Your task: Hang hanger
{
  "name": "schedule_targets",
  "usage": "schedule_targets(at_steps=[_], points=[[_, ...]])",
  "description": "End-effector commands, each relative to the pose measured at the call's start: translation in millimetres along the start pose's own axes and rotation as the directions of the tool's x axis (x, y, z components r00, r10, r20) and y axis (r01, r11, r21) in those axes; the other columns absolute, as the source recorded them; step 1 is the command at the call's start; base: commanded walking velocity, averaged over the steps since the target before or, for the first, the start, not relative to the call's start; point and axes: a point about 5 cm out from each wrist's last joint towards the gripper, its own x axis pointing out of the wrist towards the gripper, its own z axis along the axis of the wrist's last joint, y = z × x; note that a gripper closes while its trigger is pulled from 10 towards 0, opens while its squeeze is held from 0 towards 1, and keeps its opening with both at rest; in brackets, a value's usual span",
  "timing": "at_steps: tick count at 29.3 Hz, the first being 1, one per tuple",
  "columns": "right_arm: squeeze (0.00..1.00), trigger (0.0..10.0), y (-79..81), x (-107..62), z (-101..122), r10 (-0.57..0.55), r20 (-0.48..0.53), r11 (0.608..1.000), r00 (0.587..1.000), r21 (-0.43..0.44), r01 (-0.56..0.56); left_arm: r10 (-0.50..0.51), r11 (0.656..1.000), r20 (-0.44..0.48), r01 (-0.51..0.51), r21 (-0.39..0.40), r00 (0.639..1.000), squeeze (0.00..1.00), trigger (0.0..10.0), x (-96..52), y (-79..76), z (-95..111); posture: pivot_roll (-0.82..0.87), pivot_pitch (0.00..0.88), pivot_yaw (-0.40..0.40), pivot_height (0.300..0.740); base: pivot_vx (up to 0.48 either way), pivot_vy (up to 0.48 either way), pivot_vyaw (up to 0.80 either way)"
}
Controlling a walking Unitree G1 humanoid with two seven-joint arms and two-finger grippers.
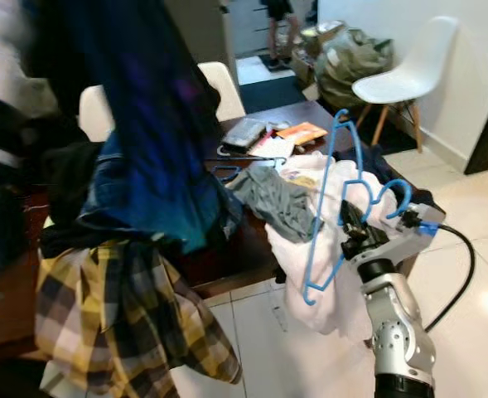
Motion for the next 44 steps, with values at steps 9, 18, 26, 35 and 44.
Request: schedule_targets(at_steps=[9,18,26,35,44], points=[[0.0,10.0,6.4,5.5,-4.2,0.022,0.004,0.999,1.0,0.03,-0.022,-0.352,0.865,0.064,0.351,-0.359,0.934,0.0,0.0,-13.8,-75.7,4.1,-0.13,0.0,0.086,0.74,0.0,0.0,0.0],[0.0,10.0,4.4,6.2,-4.6,0.017,0.013,0.999,1.0,0.036,-0.017,-0.469,0.741,-0.001,0.393,-0.545,0.883,0.0,0.0,-38.3,-110.1,-23.3,-0.14,0.0,0.089,0.74,0.0,0.0,0.0],[0.0,10.0,4.4,6.7,-5.5,0.019,0.007,0.999,1.0,0.035,-0.019,-0.436,0.822,-0.138,0.331,-0.463,0.889,0.0,0.0,-51.3,-91.0,-55.5,-0.14,0.0,0.085,0.74,0.0,0.0,0.0],[0.0,10.0,3.6,6.4,-5.7,0.018,0.008,0.999,1.0,0.028,-0.018,-0.184,0.982,-0.437,0.143,-0.126,0.88,0.0,0.0,-64.5,-35.5,-108.7,-0.15,0.0,0.088,0.74,0.0,0.0,0.0],[0.0,10.0,3.0,5.0,-5.0,0.017,0.008,1.0,1.0,0.024,-0.017,-0.209,0.972,-0.589,0.099,-0.214,0.78,0.0,10.0,-100.8,-39.0,-146.3,-0.15,0.0,0.09,0.74,0.0,0.0,0.0]])
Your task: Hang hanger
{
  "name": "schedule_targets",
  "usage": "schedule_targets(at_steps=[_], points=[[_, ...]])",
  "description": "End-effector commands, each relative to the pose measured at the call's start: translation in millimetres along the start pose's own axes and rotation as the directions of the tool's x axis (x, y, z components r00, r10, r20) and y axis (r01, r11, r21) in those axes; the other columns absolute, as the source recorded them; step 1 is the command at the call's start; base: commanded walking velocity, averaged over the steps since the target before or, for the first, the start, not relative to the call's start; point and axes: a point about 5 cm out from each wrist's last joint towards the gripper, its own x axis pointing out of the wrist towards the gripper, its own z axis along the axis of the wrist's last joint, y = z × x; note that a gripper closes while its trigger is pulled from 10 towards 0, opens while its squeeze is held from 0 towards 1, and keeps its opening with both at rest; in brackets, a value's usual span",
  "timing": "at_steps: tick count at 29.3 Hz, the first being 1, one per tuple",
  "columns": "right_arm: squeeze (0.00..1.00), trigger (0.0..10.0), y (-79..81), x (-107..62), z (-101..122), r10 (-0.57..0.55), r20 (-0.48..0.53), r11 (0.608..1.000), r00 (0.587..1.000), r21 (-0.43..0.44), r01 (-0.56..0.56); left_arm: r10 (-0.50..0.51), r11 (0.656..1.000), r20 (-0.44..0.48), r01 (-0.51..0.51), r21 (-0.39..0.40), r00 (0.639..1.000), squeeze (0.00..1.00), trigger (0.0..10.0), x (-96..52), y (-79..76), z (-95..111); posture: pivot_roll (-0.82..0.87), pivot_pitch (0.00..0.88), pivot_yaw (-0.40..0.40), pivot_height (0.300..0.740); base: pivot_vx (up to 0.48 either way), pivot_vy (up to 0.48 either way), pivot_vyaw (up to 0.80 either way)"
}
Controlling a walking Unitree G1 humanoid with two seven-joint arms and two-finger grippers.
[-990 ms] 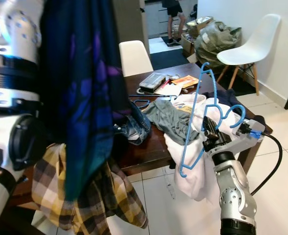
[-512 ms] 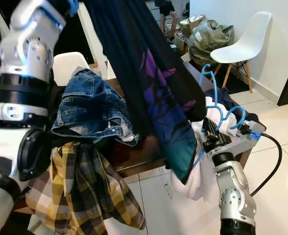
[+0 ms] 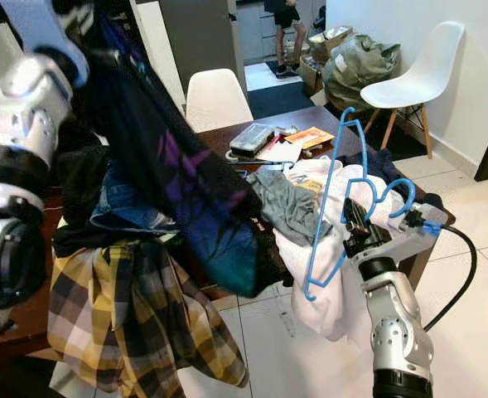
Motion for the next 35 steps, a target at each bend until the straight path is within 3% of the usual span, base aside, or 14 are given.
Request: schedule_targets(at_steps=[1,3,4,7,13,20,24,32,35], points=[[0.0,10.0,0.8,-0.9,-1.9,0.003,0.001,1.0,1.0,0.011,-0.003,-0.006,1.0,-0.033,0.006,-0.017,0.999,0.0,10.0,-3.0,-1.2,-12.6,-0.15,0.0,0.09,0.74,0.0,0.0,0.0],[0.0,10.0,0.8,-0.9,-1.9,0.003,0.001,1.0,1.0,0.011,-0.003,-0.006,1.0,-0.033,0.006,-0.017,0.999,0.0,10.0,-3.0,-1.2,-12.6,-0.15,0.0,0.09,0.74,0.0,0.0,0.0],[0.0,10.0,1.0,-1.7,-1.3,0.003,0.003,1.0,1.0,0.01,-0.003,-0.023,0.999,-0.058,0.022,-0.027,0.998,0.0,10.0,-6.8,-7.2,-25.4,-0.16,0.0,0.088,0.74,0.0,-0.45,0.0],[0.0,10.0,1.5,-2.7,-0.6,0.005,0.005,1.0,1.0,0.01,-0.005,-0.039,0.999,-0.071,0.037,-0.04,0.997,0.0,10.0,-10.0,-12.5,-33.9,-0.15,0.0,0.087,0.74,0.0,-0.452,0.0],[0.0,10.0,3.2,-3.9,0.5,0.018,0.005,1.0,1.0,0.005,-0.018,-0.042,0.998,-0.076,0.039,-0.047,0.996,0.0,10.0,-13.2,-14.9,-41.1,-0.15,0.0,0.085,0.74,0.0,-0.459,0.0],[0.0,10.0,10.2,-6.2,3.9,0.09,0.018,0.996,0.996,0.004,-0.09,-0.057,0.997,-0.058,0.054,-0.049,0.997,0.0,10.0,-14.9,-16.3,-40.5,-0.15,0.0,0.081,0.74,0.0,-0.452,0.21],[0.0,10.0,18.8,-9.7,7.7,0.18,0.035,0.984,0.983,0.01,-0.18,-0.136,0.987,0.009,0.137,-0.079,0.991,0.0,10.0,-19.1,-31.7,-31.4,-0.15,0.0,0.077,0.74,0.0,-0.461,0.72],[0.0,10.0,19.5,-9.7,8.3,0.188,0.039,0.982,0.981,0.021,-0.189,-0.164,0.982,0.042,0.167,-0.084,0.986,0.0,10.0,-22.5,-36.7,-25.5,-0.14,0.0,0.075,0.74,0.0,-0.463,0.72],[0.0,10.0,16.8,-8.3,7.9,0.156,0.051,0.986,0.986,0.048,-0.158,-0.139,0.988,0.046,0.142,-0.068,0.989,0.0,10.0,-23.7,-28.5,-24.0,-0.14,0.0,0.074,0.74,0.0,-0.461,0.24]])
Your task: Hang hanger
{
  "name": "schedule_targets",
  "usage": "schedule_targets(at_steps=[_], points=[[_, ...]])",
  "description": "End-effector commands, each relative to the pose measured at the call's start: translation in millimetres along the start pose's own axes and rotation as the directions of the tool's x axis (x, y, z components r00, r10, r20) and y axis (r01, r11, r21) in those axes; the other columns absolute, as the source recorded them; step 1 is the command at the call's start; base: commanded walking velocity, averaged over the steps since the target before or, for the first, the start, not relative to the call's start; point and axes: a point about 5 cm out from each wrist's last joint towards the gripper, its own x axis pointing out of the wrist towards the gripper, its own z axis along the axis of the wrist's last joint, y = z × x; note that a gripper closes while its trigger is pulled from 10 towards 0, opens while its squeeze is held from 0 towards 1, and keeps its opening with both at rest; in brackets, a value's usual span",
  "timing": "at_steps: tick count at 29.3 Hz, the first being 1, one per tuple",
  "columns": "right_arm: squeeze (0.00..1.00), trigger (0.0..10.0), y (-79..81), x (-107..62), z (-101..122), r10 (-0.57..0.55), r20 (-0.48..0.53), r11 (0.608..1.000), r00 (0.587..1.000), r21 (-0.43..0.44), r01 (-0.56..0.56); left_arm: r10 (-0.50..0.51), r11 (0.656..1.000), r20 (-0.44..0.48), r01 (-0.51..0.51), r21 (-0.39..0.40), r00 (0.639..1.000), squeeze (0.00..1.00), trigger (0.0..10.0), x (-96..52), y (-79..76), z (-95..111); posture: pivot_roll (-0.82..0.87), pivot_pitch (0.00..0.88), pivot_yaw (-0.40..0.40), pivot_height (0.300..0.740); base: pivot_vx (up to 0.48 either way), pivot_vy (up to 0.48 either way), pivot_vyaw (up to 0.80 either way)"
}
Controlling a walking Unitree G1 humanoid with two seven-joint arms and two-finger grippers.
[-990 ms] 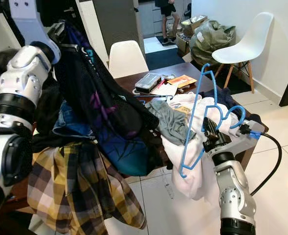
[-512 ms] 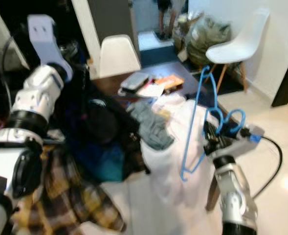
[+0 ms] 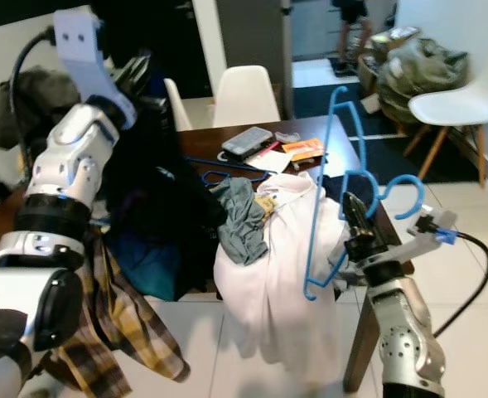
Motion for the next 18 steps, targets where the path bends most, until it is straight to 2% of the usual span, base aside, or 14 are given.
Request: schedule_targets(at_steps=[1,3,5,8,18], points=[[0.0,10.0,-1.7,1.1,-1.7,-0.021,0.0,1.0,1.0,0.024,0.021,0.053,0.999,-0.011,-0.053,0.003,0.999,0.0,10.0,-1.8,12.2,-0.8,-0.15,0.0,0.074,0.74,0.0,0.0,0.0],[0.0,10.0,-1.7,1.1,-1.7,-0.021,0.0,1.0,1.0,0.024,0.021,0.053,0.999,-0.011,-0.053,0.003,0.999,0.0,10.0,-1.8,12.2,-0.8,-0.15,0.0,0.074,0.74,0.0,0.0,0.0],[0.0,10.0,-3.1,1.5,-2.4,-0.029,-0.005,0.999,1.0,0.021,0.029,0.102,0.995,-0.029,-0.102,0.002,0.994,0.0,10.0,-4.2,24.2,-3.6,-0.15,0.0,0.076,0.74,0.0,0.0,0.0],[0.0,10.0,-3.2,1.5,-2.6,-0.028,-0.008,0.999,1.0,0.018,0.028,0.101,0.995,-0.031,-0.101,0.008,0.994,0.0,10.0,-5.9,25.5,-5.3,-0.15,0.0,0.076,0.74,0.0,0.0,0.0],[0.0,10.0,-8.1,2.5,-2.4,-0.056,-0.013,0.998,0.998,0.027,0.057,0.041,0.999,-0.025,-0.04,0.027,0.999,0.0,10.0,-11.0,13.9,-5.5,-0.14,0.0,0.073,0.74,0.419,0.0,0.0]])
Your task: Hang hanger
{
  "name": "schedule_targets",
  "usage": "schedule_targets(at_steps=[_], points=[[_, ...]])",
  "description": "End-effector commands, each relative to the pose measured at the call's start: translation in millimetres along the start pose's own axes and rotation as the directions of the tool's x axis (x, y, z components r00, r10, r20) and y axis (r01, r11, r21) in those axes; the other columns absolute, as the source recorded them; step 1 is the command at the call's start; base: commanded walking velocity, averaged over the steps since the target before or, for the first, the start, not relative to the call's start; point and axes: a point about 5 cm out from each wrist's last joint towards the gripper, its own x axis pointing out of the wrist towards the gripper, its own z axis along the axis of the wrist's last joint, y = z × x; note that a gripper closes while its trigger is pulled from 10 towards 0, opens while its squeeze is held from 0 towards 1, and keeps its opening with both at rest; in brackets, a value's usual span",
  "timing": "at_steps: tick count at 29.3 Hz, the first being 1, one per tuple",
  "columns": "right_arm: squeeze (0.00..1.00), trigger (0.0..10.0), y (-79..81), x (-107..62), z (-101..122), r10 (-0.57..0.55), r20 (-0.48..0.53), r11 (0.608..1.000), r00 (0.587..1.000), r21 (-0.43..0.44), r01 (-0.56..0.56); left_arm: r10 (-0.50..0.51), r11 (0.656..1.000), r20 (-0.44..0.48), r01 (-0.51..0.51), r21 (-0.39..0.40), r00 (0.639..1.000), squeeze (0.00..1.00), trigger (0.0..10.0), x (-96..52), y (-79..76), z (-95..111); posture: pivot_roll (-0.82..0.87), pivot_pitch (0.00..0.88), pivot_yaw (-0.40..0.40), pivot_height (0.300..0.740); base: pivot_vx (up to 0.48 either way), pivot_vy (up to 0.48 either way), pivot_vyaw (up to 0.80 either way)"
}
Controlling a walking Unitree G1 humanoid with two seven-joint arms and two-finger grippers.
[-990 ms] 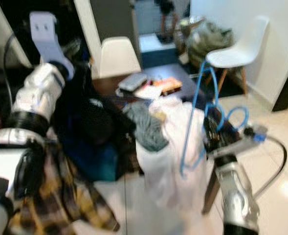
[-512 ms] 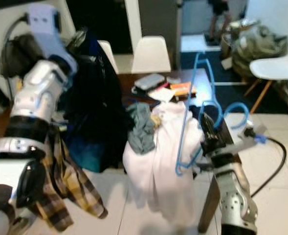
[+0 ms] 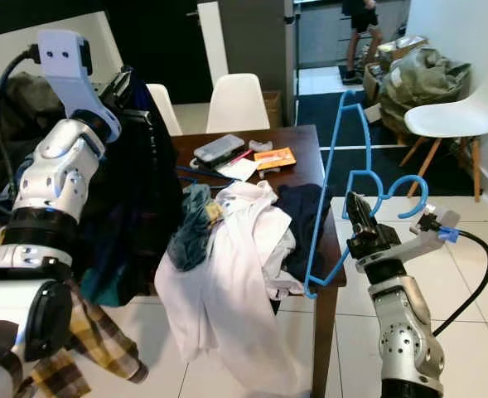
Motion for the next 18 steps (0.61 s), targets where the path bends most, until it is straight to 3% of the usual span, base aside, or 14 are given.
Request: schedule_targets(at_steps=[1,5,9,13,18], points=[[0.0,10.0,1.6,3.3,-4.4,-0.003,-0.005,0.999,1.0,0.033,0.003,0.006,1.0,-0.009,-0.006,0.008,1.0,0.0,10.0,-2.0,4.1,-0.3,-0.14,0.0,0.073,0.74,0.48,0.0,0.0],[0.0,10.0,0.5,3.8,-5.1,-0.012,-0.011,0.999,1.0,0.039,0.013,0.0,1.0,-0.005,0.0,0.009,1.0,0.0,10.0,-1.5,3.0,0.9,-0.14,0.0,0.075,0.74,0.48,0.0,0.0],[0.0,10.0,-0.5,4.8,-7.3,-0.023,-0.024,0.999,0.999,0.046,0.024,-0.03,1.0,0.006,0.03,0.006,1.0,0.0,10.0,1.0,-4.8,3.8,-0.15,0.0,0.08,0.74,0.48,0.0,-0.8],[0.0,10.0,-1.8,4.9,-7.0,-0.035,-0.018,0.998,0.999,0.047,0.036,-0.04,0.999,0.007,0.04,0.004,0.999,0.0,10.0,2.1,-8.1,3.9,-0.15,0.0,0.08,0.74,0.405,0.0,0.0],[0.0,10.0,-2.3,4.5,-6.9,-0.041,-0.017,0.998,0.999,0.043,0.042,-0.085,0.995,-0.024,0.086,0.046,0.996,0.0,10.0,-0.1,-17.8,-2.9,-0.14,0.0,0.081,0.74,0.0,0.0,0.0]])
